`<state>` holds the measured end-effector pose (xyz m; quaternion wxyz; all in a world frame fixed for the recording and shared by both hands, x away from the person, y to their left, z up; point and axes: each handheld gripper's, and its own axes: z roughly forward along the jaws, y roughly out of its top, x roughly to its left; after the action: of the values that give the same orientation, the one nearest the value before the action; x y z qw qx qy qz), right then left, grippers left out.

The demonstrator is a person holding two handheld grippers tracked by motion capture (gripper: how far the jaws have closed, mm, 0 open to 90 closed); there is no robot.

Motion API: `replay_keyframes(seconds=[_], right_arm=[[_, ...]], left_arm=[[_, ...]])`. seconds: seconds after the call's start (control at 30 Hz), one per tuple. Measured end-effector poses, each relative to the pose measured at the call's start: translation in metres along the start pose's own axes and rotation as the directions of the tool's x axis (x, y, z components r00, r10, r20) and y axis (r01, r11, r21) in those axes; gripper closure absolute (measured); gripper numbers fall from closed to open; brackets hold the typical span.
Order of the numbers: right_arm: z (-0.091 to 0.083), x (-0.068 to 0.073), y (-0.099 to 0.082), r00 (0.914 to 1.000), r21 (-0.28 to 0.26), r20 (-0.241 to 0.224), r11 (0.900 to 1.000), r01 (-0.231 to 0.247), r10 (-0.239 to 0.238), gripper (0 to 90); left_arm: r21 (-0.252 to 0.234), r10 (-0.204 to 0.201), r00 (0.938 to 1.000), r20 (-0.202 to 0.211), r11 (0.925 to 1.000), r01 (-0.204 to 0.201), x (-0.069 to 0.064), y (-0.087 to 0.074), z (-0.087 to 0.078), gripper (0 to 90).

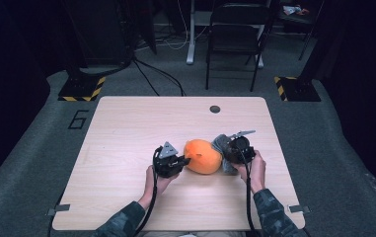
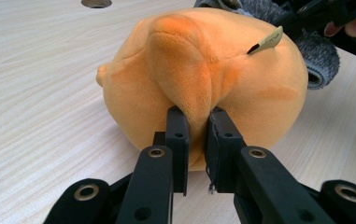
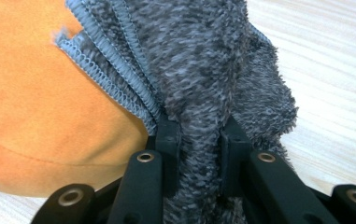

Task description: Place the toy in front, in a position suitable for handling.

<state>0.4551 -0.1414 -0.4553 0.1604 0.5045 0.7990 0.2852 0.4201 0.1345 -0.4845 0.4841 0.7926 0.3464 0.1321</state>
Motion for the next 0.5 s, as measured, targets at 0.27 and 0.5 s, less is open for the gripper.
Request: replay_keyframes(seconds=[0.27, 0.5], right_arm=[[-0.038, 0.023, 0.018, 0.9979, -0.129, -0.022, 0.9900, 0.058, -0.061, 73.8], [-0.050, 0.062, 0.024, 0.9851, -0.186, -0.091, 0.9743, 0.127, -0.146, 73.6]], left_arm=[[-0.003, -0.018, 0.9998, 0.001, 0.9998, 0.018, 0.001, -0.001, 0.000, 80.3], [-0.010, 0.007, 1.0000, 0.003, 0.9999, -0.007, -0.011, 0.001, 0.001, 80.3]])
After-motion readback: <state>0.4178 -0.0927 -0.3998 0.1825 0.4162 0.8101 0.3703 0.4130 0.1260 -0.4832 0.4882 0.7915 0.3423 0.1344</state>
